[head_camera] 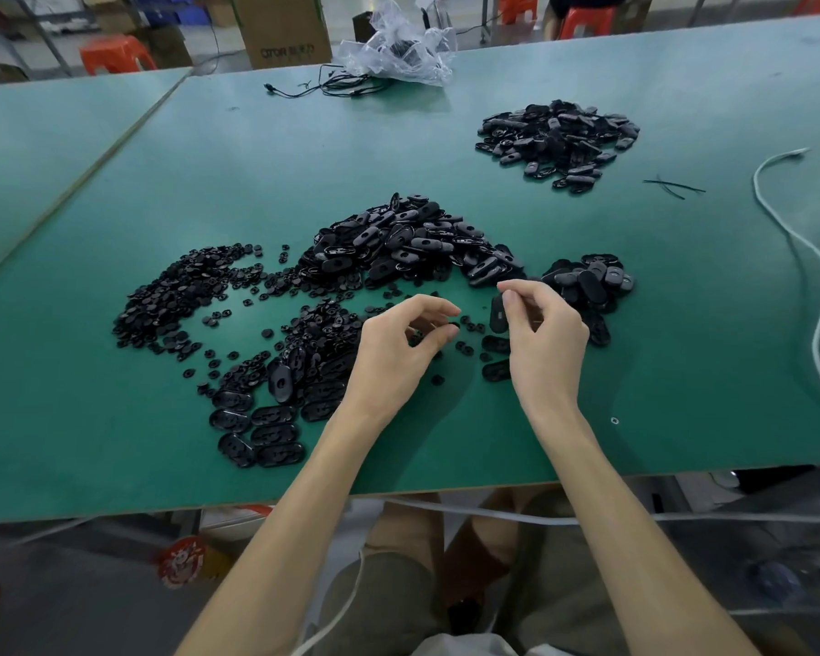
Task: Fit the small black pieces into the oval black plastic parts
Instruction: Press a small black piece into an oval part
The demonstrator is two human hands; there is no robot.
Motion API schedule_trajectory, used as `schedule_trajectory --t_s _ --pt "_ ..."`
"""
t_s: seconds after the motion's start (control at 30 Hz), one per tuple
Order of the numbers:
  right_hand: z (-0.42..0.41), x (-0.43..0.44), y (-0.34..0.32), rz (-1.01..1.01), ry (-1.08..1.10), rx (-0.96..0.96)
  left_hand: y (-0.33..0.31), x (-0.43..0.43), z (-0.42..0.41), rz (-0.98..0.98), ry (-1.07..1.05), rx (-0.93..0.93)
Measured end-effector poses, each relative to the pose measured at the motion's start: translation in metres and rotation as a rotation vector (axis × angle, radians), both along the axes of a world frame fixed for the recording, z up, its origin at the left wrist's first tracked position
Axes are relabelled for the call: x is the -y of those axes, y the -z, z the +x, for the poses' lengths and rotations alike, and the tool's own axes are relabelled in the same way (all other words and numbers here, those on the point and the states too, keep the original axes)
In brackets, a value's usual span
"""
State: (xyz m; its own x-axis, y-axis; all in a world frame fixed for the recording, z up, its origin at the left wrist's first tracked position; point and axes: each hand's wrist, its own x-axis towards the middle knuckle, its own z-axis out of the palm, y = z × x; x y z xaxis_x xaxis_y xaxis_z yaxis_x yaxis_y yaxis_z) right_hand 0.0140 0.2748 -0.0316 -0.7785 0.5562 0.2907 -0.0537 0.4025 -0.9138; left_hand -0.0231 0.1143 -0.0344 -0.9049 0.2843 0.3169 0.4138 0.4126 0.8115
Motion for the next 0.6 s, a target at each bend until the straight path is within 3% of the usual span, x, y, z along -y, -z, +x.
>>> schedule_trajectory --t_s 0.13,0.6 --pt "0.002 0.0009 -0.0011 -0.037 -0.052 -0.071 -0.0013 -0.0003 0.0012 0.026 0.026 -0.004" --pt "0.0034 0.0048 0.0013 -0.063 -0.309 -0.032 -0.0006 -0.0005 0.0007 0.108 0.022 0.037"
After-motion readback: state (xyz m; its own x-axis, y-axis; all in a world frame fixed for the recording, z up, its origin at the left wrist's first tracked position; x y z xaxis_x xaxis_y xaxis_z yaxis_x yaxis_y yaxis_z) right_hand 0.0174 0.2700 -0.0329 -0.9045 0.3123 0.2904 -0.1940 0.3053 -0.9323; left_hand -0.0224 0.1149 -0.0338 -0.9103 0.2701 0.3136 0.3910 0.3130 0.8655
